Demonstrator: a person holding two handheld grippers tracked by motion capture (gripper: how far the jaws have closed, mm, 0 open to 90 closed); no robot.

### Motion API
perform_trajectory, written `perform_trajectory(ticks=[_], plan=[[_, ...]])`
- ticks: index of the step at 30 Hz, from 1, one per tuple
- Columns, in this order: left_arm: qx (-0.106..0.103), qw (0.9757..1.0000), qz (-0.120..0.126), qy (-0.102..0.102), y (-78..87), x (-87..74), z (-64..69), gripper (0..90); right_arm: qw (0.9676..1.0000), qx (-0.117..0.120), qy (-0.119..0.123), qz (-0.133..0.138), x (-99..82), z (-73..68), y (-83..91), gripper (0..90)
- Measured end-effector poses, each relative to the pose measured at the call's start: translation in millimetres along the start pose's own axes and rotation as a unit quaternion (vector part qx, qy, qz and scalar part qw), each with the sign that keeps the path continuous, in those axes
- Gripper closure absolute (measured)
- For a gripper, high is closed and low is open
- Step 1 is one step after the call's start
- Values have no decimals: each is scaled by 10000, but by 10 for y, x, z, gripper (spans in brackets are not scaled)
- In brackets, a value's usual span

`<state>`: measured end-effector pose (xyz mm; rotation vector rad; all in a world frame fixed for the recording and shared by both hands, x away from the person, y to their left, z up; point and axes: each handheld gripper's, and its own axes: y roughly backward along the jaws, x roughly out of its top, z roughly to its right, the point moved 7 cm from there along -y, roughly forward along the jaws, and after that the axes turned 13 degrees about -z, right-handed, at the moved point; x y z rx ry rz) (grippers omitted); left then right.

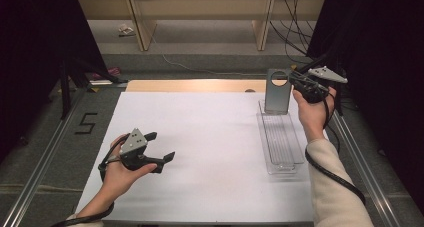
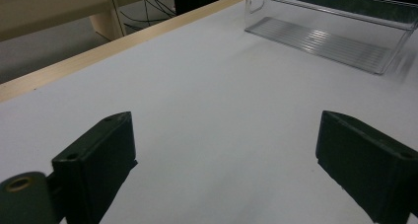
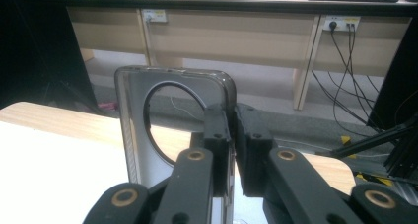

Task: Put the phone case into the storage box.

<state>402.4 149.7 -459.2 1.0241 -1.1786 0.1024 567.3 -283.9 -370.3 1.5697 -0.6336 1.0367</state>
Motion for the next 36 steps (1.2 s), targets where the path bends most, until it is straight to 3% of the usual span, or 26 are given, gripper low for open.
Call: perform_trajectory(ticks=[36], plan=[[-5,10000,-6,11,-6,-3,1,77,9998,-50,-20,-178,-24,33,-157,849]])
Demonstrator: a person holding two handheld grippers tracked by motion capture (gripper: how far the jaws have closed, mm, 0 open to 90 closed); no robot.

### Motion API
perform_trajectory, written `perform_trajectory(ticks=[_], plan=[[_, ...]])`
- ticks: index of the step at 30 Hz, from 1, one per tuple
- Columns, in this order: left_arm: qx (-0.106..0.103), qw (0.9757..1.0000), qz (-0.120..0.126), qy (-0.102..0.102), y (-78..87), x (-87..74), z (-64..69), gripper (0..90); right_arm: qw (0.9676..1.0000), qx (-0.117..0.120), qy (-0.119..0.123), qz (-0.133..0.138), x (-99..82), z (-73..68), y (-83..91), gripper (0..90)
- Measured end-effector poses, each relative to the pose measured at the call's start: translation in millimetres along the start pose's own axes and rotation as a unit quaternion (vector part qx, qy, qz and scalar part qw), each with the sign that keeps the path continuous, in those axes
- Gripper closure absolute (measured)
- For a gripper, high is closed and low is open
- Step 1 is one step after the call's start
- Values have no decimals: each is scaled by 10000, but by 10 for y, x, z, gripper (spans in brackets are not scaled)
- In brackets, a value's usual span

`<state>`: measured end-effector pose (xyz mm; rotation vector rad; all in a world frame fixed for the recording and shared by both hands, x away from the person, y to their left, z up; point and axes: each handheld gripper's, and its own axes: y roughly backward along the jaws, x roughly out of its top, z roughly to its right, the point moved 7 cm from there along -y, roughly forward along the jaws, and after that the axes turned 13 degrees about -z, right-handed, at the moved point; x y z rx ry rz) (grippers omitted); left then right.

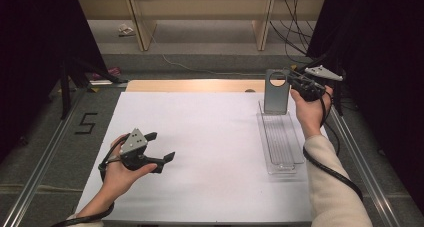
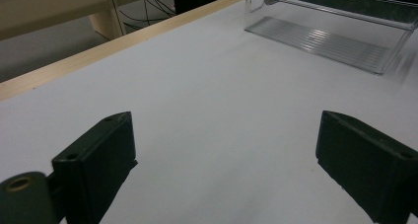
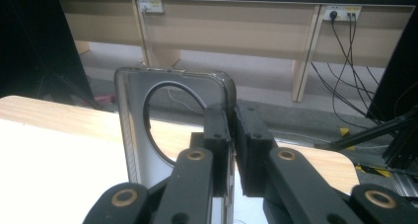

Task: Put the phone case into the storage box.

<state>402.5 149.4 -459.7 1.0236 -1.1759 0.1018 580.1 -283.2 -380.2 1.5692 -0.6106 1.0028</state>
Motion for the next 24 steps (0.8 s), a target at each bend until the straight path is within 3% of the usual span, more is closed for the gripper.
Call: perform_trajectory(ticks=[24], plan=[[5,10000,9,0,4,3,-2,78,9999,1,59,-136,-57,-3,-123,849]])
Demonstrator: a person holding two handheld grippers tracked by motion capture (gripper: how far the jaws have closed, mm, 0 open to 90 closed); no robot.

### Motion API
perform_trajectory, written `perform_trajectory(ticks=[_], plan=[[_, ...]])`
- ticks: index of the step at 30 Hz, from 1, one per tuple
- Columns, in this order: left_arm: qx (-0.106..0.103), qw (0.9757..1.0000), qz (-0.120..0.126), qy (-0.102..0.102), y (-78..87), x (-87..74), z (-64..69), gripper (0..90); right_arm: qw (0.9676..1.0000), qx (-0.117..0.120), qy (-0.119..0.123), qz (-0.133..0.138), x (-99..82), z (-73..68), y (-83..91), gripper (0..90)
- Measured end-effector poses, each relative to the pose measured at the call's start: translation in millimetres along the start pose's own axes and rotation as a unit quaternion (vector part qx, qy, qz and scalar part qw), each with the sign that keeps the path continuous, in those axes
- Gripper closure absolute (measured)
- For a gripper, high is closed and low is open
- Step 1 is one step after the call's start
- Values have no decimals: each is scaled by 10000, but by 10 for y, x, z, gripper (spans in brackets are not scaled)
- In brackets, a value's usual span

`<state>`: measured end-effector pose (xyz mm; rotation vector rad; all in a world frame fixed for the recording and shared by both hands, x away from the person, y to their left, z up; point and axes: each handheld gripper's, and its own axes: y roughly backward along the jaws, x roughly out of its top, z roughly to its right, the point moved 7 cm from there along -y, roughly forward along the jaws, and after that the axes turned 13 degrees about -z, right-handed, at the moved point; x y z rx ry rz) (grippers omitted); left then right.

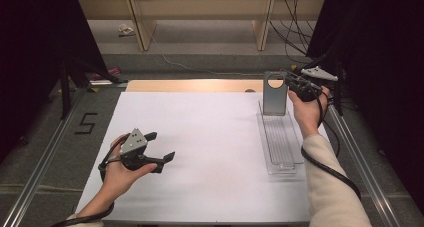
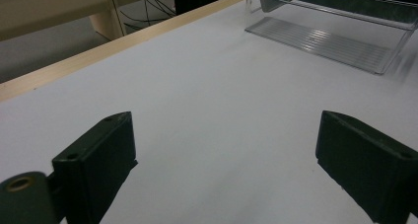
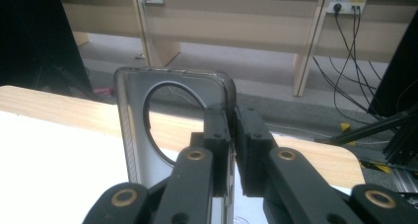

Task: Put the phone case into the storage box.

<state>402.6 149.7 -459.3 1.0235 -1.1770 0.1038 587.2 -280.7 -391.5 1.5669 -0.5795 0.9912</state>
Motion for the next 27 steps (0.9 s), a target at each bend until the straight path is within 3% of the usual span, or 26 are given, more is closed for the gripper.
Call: perform_trajectory(ticks=[27], plan=[[1,10000,-2,-5,0,1,0,78,9997,-16,-55,-219,-93,34,-185,847]])
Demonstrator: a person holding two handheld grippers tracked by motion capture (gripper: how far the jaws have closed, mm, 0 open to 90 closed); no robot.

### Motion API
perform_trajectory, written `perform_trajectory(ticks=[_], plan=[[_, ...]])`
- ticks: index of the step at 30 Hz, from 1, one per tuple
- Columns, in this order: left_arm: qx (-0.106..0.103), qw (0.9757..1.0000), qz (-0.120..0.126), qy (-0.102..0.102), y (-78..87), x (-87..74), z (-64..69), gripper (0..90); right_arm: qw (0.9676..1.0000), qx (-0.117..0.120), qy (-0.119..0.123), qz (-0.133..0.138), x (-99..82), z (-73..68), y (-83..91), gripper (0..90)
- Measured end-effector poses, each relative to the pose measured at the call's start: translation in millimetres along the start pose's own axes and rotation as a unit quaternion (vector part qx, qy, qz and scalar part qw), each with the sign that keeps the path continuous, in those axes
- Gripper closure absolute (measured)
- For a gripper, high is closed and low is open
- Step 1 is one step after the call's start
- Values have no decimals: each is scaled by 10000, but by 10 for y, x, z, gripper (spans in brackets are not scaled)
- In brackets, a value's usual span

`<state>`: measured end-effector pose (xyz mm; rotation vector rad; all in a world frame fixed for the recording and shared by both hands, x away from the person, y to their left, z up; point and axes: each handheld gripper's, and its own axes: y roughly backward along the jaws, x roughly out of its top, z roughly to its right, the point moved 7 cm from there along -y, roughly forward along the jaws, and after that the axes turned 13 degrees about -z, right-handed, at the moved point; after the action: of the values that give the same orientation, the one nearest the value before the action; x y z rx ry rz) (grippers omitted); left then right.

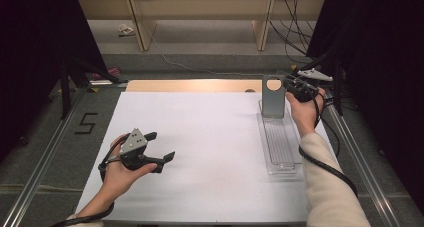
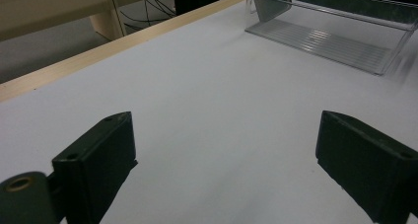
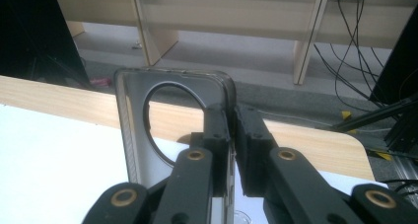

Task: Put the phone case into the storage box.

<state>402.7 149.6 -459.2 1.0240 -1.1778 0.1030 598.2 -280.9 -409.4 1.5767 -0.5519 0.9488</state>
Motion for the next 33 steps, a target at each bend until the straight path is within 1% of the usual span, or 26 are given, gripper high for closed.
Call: perform_trajectory(ticks=[10,23,25,31,33], plan=[[3,10000,1,4,1,-1,-4,77,10000,18,10,-95,-23,-6,-60,847],[-8,10000,1,7,-1,-1,-1,78,9999,28,-14,-139,-55,-11,-105,845],[-2,10000,4,8,-1,0,-4,78,9998,33,-14,-183,-73,-10,-121,844],[-7,10000,3,10,-2,-1,-3,78,9998,39,-67,-198,-82,-1,-130,842],[-11,10000,3,7,-3,0,-1,78,9997,52,-128,-192,-85,9,-134,842]])
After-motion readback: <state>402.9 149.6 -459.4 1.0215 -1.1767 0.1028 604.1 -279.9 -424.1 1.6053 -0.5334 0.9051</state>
